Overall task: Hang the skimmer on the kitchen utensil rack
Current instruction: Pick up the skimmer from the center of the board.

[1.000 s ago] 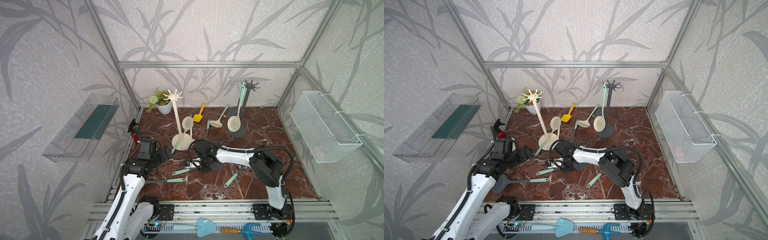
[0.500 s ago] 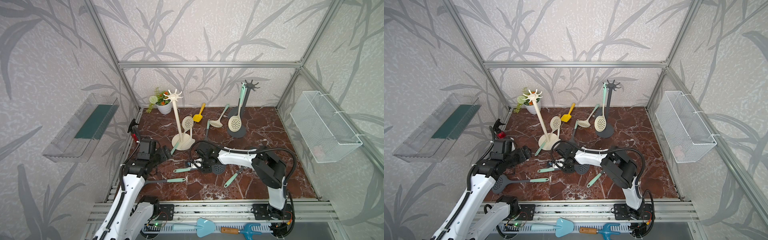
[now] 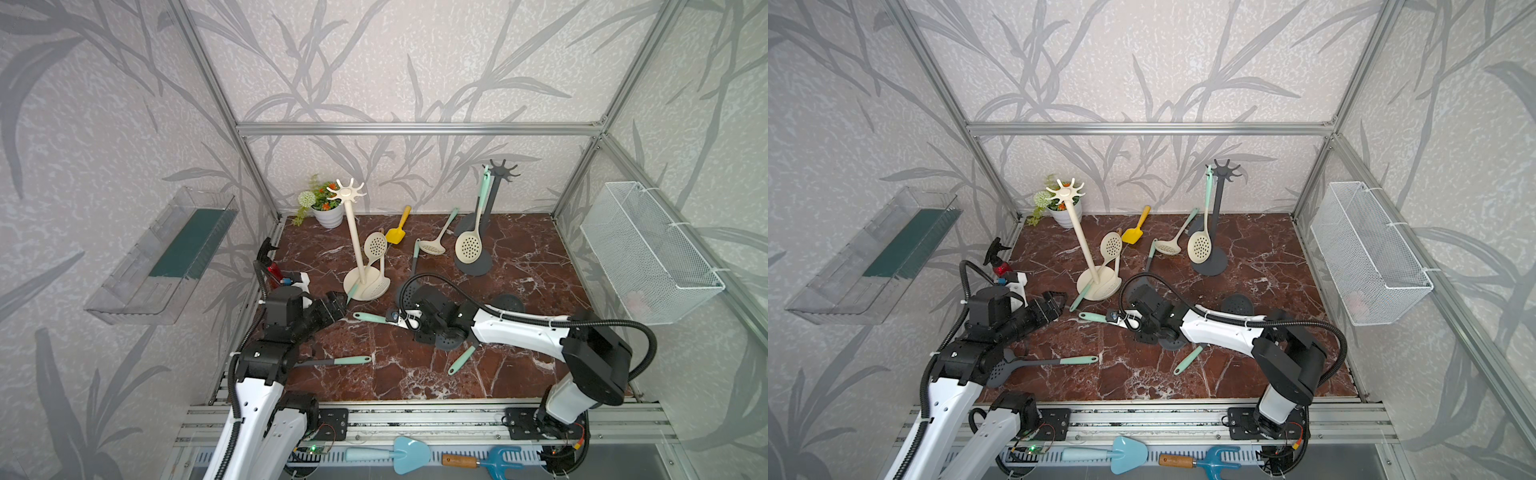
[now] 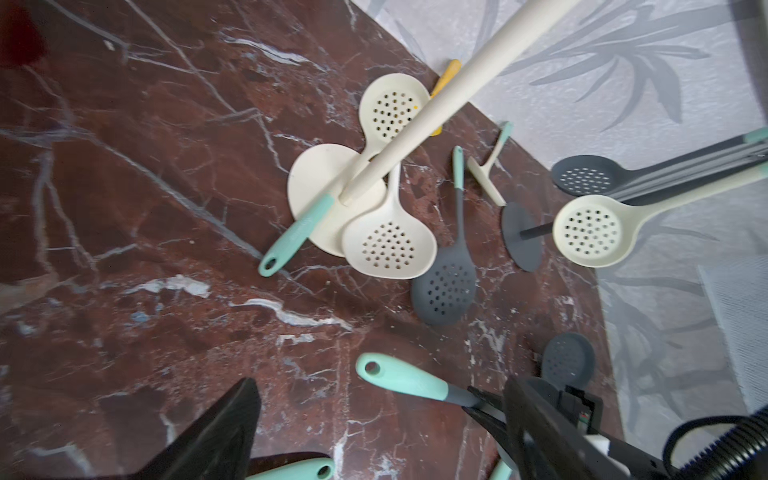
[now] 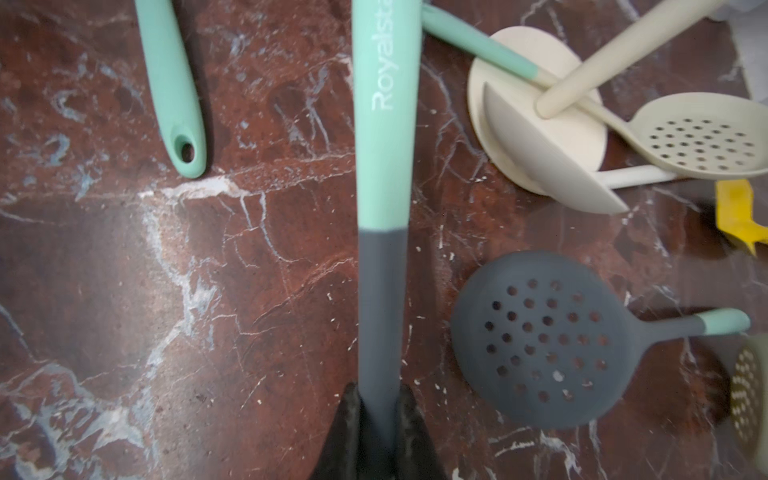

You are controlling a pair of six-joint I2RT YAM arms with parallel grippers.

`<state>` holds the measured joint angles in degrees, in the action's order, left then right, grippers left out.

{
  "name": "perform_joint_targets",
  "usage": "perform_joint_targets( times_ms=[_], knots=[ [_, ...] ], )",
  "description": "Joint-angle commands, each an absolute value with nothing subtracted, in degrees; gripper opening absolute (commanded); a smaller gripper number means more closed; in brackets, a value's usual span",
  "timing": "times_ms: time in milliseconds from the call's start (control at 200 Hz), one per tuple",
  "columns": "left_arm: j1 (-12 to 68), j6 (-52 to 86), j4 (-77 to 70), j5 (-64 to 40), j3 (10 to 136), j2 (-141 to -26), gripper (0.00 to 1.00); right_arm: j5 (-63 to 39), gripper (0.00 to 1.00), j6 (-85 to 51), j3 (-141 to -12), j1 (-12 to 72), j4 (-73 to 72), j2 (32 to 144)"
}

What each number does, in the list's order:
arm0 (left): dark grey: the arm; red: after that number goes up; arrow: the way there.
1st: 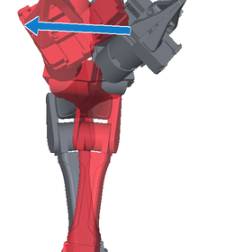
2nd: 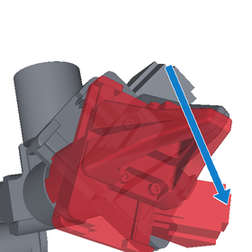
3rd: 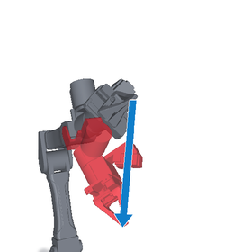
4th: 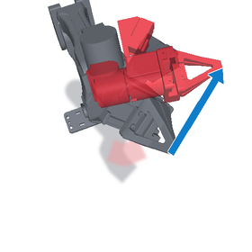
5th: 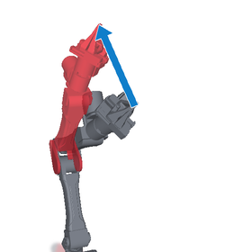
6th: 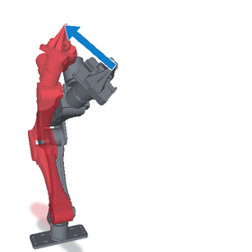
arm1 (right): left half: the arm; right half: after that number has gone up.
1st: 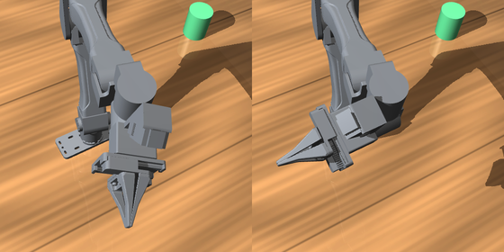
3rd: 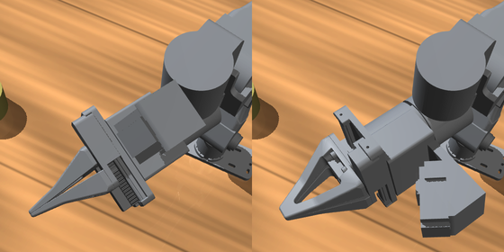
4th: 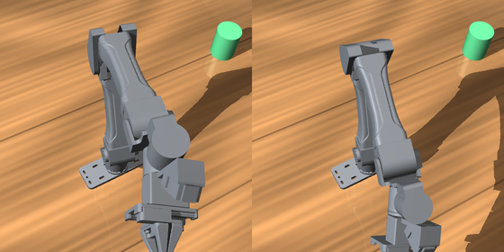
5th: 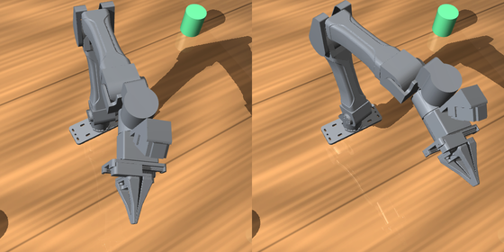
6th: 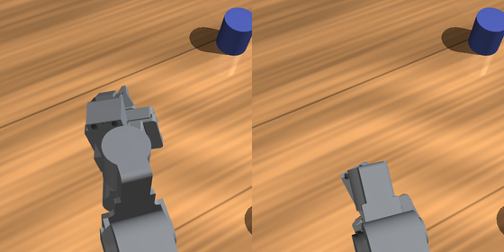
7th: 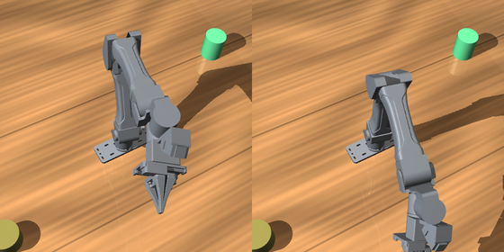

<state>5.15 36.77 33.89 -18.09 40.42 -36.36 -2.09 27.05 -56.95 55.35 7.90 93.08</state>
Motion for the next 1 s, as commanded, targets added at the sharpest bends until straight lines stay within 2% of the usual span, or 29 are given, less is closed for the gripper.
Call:
perform_joint_targets(
  times_ms=[0, 230, 350, 475, 835, 1000],
  knots=[
    [4.97, 41.54, 27.53, -25.06, 38.21, -34.90, 0.88, 0.99, 0.00, 19.07, -54.69, 55.11, 1.11, 89.41],
    [5.01, 48.41, 18.91, -30.53, 35.98, -35.65, 0.81, 5.86, 0.00, 10.29, -50.17, 55.13, -8.53, 86.36],
    [5.44, 49.67, 14.91, -32.53, 35.32, -37.36, 0.75, 5.36, 0.00, 6.81, -49.92, 55.26, -10.01, 85.07],
    [7.00, 50.89, 9.95, -32.34, 33.62, -38.33, 0.74, 4.09, 0.00, 4.22, -49.81, 55.62, -11.58, 83.64],
    [15.74, 48.69, 0.20, -21.33, 32.79, -40.75, 0.74, 0.45, 0.00, 0.65, -52.23, 58.21, -10.98, 82.93],
    [17.35, 49.04, -4.80, -18.32, 32.36, -43.46, 0.73, -0.86, 0.00, -2.18, -52.57, 60.36, -10.73, 81.94]
  ],
)
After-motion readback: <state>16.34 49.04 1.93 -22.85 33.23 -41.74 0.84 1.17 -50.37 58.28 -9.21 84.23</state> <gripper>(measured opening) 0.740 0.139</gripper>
